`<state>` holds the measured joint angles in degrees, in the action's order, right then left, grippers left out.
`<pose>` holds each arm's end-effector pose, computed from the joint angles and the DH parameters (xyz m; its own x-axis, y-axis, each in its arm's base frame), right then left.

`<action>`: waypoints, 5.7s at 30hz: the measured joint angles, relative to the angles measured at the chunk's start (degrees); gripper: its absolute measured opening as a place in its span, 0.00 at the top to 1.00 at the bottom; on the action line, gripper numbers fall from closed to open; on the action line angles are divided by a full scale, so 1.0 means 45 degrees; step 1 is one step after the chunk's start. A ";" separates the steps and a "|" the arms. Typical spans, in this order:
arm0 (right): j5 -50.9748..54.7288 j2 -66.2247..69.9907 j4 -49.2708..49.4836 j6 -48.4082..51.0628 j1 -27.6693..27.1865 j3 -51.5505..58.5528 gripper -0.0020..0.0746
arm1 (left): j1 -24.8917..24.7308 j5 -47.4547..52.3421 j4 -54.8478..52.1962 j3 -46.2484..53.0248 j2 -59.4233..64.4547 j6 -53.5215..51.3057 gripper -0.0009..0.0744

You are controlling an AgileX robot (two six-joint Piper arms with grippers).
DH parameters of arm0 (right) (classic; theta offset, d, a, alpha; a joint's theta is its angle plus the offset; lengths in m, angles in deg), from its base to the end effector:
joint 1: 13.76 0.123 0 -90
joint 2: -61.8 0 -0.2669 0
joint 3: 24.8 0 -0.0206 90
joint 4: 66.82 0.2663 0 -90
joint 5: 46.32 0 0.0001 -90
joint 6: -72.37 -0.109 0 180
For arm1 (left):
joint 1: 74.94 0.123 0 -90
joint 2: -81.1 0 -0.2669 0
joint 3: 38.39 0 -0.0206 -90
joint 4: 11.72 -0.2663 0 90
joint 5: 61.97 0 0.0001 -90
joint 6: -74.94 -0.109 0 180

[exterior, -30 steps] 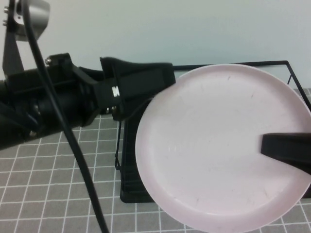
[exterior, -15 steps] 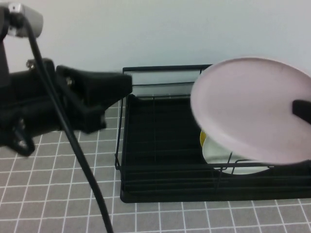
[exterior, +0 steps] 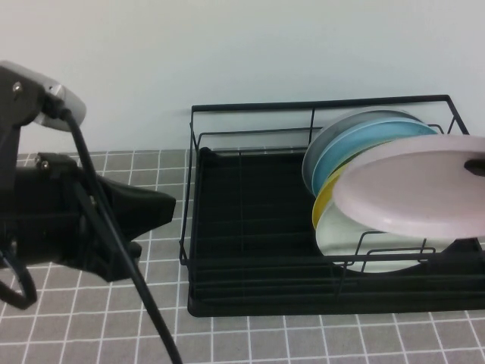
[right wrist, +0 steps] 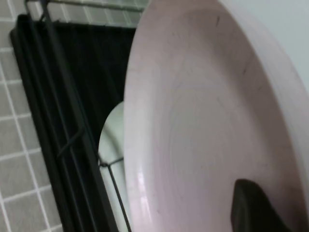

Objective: Place plate on rack

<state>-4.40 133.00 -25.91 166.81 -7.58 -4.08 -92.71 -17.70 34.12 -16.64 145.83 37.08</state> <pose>0.2533 0.0754 0.3296 0.1163 -0.7832 -0.6108 -0.7282 0.3510 -0.5887 0.2040 -0.1227 0.3531 -0.4683 0.1732 -0.8664 0.6865 0.6886 -0.2334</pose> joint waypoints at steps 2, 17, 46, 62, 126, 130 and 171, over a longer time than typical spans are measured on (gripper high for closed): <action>0.0655 0.0596 -0.0748 -0.0580 0.0000 -0.0805 0.83 | 0.0000 0.0043 0.0000 0.0000 0.0000 0.0029 0.99; -0.0054 0.2438 -0.1867 -0.0163 0.1170 -0.1348 0.83 | 0.0000 0.0043 -0.0578 -0.0030 0.0000 0.0029 0.99; -0.1023 0.3841 -0.2329 -0.0573 0.1274 -0.0855 0.49 | 0.0000 0.0074 -0.0955 -0.0030 0.0000 0.0062 0.99; -0.0922 -0.0510 -0.1849 -0.5447 0.1274 -0.0855 0.71 | 0.0000 0.0764 -0.1098 -0.0030 0.0000 0.0062 0.99; -0.3795 -1.2883 -0.1674 -1.1262 0.1274 0.9449 0.97 | 0.0000 -0.3472 0.0554 0.5401 -0.4040 0.0015 0.99; -0.3795 -1.2883 -0.1674 -1.1262 0.1274 0.9449 0.97 | 0.0000 -0.3635 -0.2957 0.5485 -0.4982 0.2176 0.99; -0.3718 -1.2883 -0.1655 -1.1281 0.1274 0.9449 0.97 | 0.2929 -0.5787 -0.8193 1.2235 -1.2664 0.7240 0.99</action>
<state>-21.13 75.03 -33.36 116.05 -1.85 38.44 -79.53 -43.74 -2.75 38.41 88.84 69.66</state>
